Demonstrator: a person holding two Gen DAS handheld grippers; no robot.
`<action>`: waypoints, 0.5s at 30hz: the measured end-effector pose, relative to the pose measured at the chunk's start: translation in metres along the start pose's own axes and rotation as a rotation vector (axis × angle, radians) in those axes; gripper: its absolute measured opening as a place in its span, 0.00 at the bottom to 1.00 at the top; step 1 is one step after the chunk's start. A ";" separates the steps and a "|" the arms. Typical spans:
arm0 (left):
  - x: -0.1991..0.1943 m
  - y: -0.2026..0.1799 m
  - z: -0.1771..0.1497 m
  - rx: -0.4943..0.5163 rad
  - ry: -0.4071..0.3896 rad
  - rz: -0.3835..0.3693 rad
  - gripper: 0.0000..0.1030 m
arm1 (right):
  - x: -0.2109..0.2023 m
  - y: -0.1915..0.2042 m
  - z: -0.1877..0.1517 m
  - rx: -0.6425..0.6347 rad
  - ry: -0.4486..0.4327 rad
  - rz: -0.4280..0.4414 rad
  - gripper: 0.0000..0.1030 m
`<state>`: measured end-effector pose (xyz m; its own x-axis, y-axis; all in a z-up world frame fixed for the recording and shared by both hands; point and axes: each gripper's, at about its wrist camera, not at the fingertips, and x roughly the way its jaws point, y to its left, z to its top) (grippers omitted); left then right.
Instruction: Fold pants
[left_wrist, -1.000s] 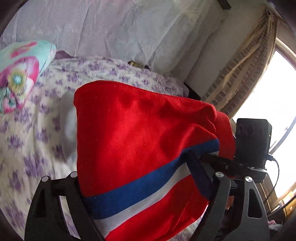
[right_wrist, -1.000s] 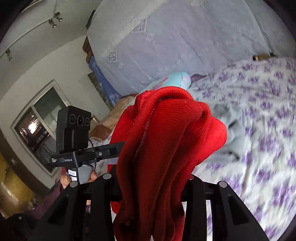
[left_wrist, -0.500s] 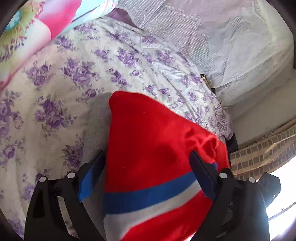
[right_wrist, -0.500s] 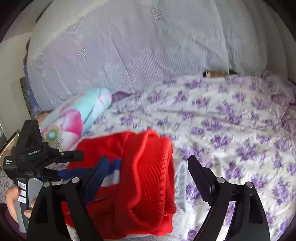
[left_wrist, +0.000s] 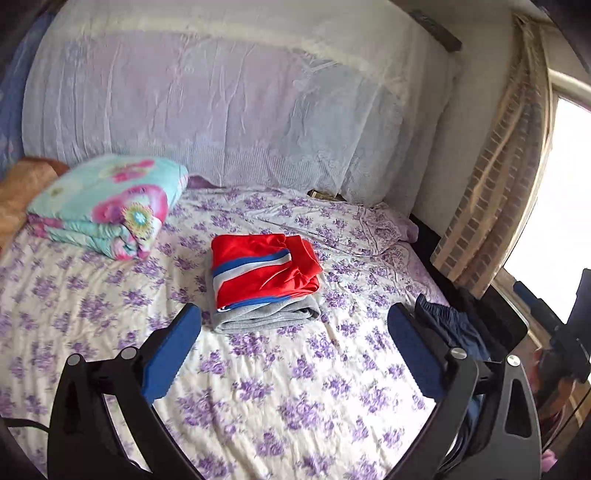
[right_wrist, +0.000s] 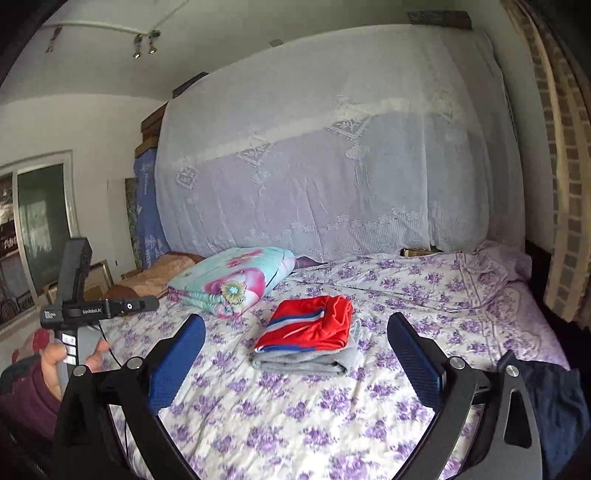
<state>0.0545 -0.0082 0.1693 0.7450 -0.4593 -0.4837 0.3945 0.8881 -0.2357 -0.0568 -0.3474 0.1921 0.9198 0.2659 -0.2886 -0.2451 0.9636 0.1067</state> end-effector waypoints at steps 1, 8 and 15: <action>-0.019 -0.009 -0.014 0.029 -0.014 0.034 0.95 | -0.013 0.008 -0.010 -0.023 0.016 -0.003 0.97; -0.021 -0.013 -0.131 0.056 0.039 0.197 0.95 | 0.000 0.022 -0.139 0.095 0.122 -0.124 0.97; 0.019 0.007 -0.185 0.056 0.114 0.349 0.95 | 0.035 0.041 -0.203 0.094 0.152 -0.255 0.96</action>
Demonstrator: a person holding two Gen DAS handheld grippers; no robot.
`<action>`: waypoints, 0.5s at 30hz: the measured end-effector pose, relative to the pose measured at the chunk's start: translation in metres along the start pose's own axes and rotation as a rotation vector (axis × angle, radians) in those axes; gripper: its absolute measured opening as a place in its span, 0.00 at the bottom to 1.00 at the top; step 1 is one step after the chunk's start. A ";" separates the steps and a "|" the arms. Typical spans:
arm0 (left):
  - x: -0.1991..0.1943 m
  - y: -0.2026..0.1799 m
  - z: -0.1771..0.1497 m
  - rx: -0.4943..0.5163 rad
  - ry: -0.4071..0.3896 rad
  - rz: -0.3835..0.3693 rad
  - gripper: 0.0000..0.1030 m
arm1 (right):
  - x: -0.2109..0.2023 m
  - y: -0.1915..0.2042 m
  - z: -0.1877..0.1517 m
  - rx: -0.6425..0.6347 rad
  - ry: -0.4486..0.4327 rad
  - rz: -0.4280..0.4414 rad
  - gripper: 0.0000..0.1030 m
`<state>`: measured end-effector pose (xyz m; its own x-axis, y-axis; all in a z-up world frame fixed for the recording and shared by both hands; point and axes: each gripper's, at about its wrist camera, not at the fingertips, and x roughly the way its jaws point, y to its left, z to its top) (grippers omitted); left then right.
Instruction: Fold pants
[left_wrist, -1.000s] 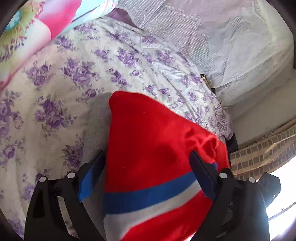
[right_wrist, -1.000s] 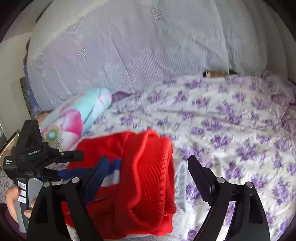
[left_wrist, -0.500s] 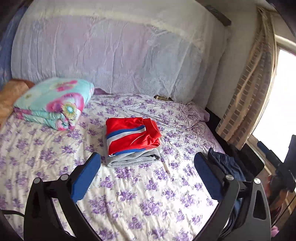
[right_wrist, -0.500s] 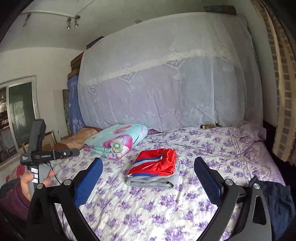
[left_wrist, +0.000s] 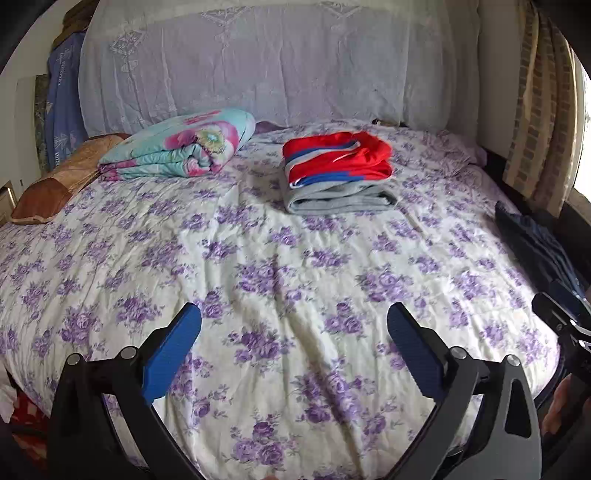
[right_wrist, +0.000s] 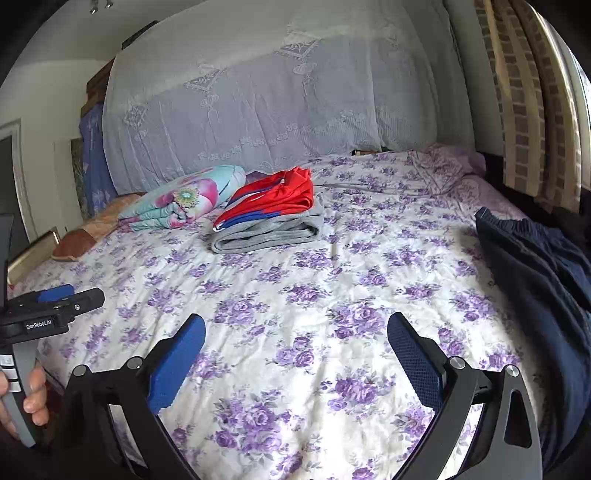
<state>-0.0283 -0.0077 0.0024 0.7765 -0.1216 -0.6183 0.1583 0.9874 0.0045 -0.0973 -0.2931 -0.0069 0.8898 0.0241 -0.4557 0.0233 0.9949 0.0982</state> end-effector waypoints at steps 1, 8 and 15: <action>0.002 -0.002 -0.003 0.015 -0.003 0.036 0.95 | -0.003 0.005 -0.001 -0.029 -0.021 -0.026 0.96; 0.002 0.001 -0.006 0.004 -0.012 0.047 0.95 | -0.008 0.009 0.002 -0.079 -0.065 -0.079 0.97; 0.006 0.001 -0.006 0.004 -0.006 0.071 0.95 | 0.005 0.006 -0.003 -0.049 -0.008 -0.059 0.97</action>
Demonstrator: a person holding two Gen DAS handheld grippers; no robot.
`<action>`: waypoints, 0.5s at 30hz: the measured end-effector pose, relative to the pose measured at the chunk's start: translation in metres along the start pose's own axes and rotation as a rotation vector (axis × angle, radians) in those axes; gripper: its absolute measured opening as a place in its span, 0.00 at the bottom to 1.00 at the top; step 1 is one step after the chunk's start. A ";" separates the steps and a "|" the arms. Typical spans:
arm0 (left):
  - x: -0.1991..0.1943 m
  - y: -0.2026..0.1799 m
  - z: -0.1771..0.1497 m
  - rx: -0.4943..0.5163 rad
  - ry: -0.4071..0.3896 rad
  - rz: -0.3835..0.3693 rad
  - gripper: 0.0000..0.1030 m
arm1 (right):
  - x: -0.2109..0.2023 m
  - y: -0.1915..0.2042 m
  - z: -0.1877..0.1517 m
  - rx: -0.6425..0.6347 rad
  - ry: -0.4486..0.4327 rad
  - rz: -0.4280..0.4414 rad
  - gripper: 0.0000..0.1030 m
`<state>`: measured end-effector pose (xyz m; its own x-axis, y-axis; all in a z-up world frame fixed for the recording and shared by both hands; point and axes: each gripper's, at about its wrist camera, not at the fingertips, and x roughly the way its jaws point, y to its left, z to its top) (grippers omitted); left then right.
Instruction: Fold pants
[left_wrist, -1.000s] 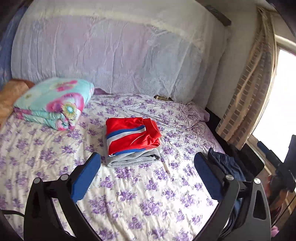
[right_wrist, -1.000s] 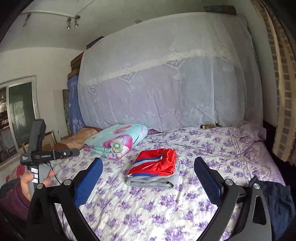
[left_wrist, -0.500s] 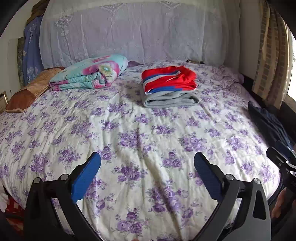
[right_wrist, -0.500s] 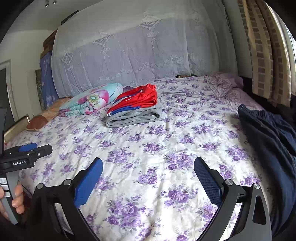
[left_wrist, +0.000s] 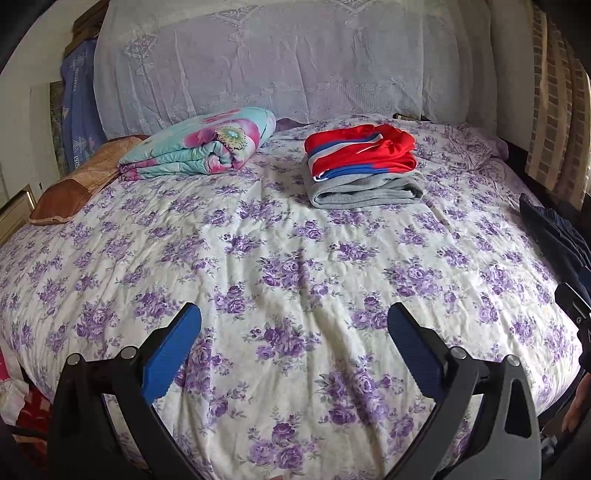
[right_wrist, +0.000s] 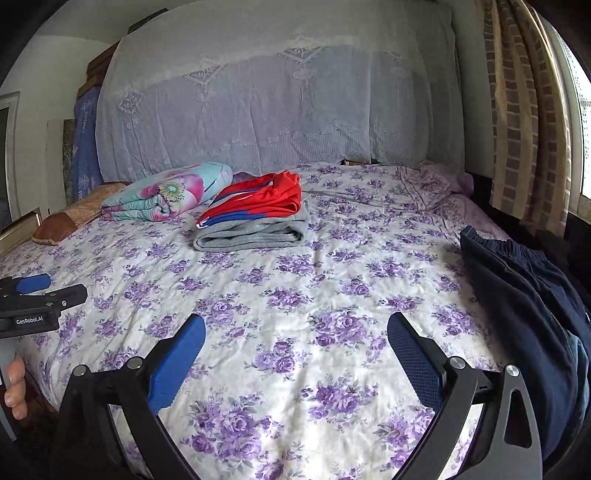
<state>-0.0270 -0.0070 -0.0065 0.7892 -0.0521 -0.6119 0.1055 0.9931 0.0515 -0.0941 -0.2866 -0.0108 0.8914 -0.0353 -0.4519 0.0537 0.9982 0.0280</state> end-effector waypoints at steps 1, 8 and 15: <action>0.000 0.000 0.000 -0.001 0.003 -0.003 0.95 | 0.001 0.000 0.000 0.000 0.003 0.002 0.97; 0.002 -0.002 -0.001 0.006 -0.014 0.004 0.95 | 0.004 -0.001 -0.001 0.003 0.010 -0.001 0.97; 0.005 -0.001 -0.002 -0.004 0.004 -0.002 0.95 | 0.006 -0.001 -0.006 0.012 0.026 -0.007 0.97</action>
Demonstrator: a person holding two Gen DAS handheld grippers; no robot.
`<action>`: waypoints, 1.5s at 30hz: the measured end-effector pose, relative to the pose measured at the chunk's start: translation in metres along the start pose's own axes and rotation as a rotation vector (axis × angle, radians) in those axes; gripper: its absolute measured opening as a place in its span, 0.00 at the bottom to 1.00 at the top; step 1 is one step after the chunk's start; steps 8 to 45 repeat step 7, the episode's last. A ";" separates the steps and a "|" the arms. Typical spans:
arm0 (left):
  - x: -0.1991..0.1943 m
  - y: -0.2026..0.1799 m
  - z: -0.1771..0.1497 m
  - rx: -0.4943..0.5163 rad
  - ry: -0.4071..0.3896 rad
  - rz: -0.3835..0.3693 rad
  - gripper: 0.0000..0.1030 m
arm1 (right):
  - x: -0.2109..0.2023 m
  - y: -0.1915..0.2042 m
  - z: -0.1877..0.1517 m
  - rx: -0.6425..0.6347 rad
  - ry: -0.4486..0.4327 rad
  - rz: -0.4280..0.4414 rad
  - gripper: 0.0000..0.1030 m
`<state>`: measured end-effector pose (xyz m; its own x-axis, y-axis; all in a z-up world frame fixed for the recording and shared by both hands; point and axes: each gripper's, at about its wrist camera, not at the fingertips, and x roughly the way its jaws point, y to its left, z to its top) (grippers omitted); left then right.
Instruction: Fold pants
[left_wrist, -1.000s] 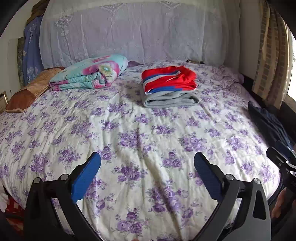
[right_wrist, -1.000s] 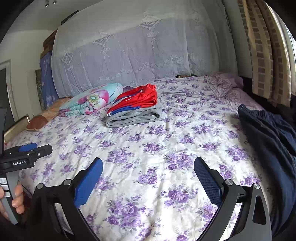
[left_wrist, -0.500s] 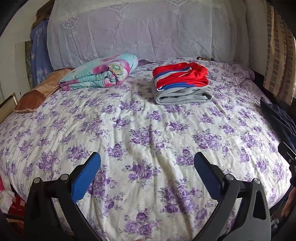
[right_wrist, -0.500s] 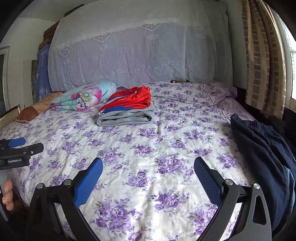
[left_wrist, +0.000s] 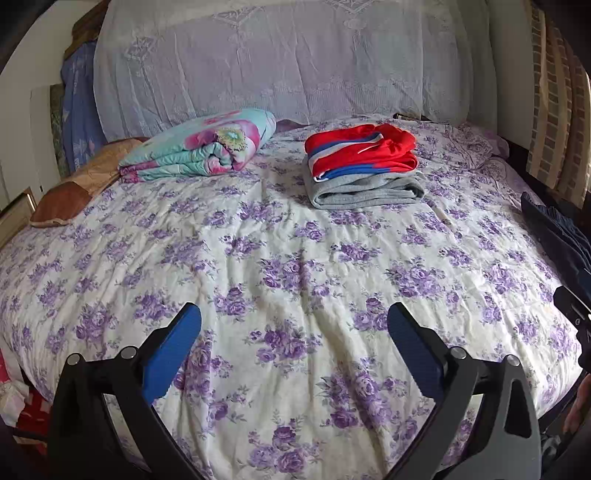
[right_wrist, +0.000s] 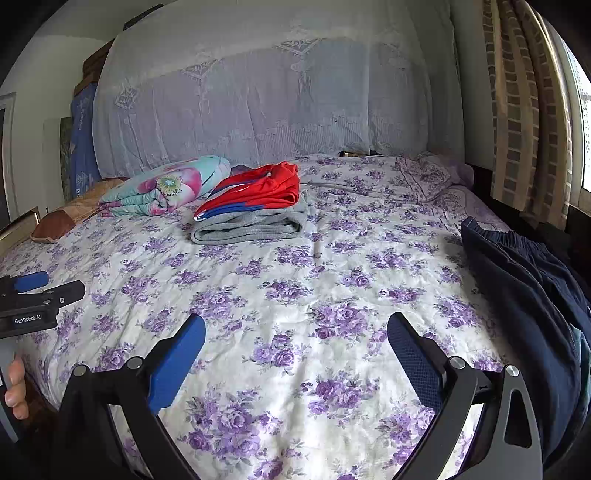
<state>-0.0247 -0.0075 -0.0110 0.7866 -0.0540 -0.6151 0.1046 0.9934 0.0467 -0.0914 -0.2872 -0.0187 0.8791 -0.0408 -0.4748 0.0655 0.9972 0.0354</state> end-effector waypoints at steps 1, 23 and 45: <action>0.001 0.001 0.000 -0.008 0.011 -0.003 0.95 | 0.000 0.000 0.000 0.000 0.000 -0.001 0.97; 0.002 0.001 -0.002 -0.006 0.015 0.011 0.95 | 0.001 0.000 -0.001 0.003 0.004 0.000 0.97; 0.002 0.001 -0.002 -0.006 0.015 0.011 0.95 | 0.001 0.000 -0.001 0.003 0.004 0.000 0.97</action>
